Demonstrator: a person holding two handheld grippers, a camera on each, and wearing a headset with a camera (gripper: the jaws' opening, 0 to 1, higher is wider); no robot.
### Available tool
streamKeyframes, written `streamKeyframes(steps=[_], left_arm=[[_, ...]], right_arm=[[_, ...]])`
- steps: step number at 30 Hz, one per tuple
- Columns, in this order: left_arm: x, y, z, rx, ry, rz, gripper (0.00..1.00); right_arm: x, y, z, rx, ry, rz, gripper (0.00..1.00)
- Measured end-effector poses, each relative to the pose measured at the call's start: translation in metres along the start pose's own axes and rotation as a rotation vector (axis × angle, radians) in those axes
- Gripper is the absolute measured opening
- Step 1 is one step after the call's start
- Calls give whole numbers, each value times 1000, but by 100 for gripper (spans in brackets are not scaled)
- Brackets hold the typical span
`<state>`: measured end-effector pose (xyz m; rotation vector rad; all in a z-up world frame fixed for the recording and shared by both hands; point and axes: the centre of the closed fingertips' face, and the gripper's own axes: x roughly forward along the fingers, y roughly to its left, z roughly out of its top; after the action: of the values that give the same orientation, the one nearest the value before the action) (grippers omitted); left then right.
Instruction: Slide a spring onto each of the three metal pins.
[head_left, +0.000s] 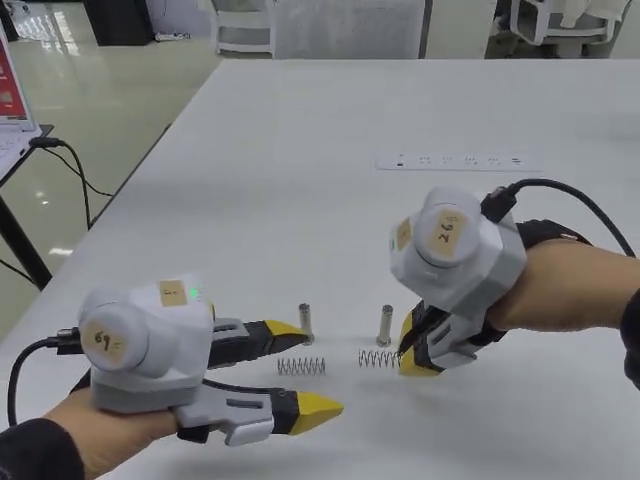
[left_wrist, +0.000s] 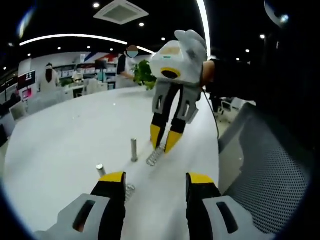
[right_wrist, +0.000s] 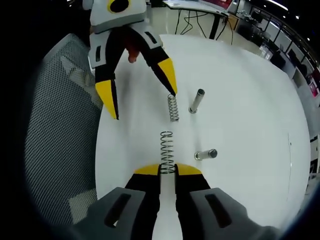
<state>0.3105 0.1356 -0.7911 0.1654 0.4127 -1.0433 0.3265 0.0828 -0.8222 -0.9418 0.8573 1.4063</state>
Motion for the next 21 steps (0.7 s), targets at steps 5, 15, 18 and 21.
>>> streamKeyframes(steps=[5,15,18,21], left_arm=[[6,-2,5,32,9,-26,36],[17,-8,6,75,31,-72,29],[19,-11,5,83,33,-82,27],[19,-13,6,87,31,-90,24]], right_arm=[[-4,7,6,-21,-2,7,7],[-9,11,15,-45,-9,1,7],[-10,13,18,-55,-11,4,7],[-10,15,19,-65,-10,9,7]])
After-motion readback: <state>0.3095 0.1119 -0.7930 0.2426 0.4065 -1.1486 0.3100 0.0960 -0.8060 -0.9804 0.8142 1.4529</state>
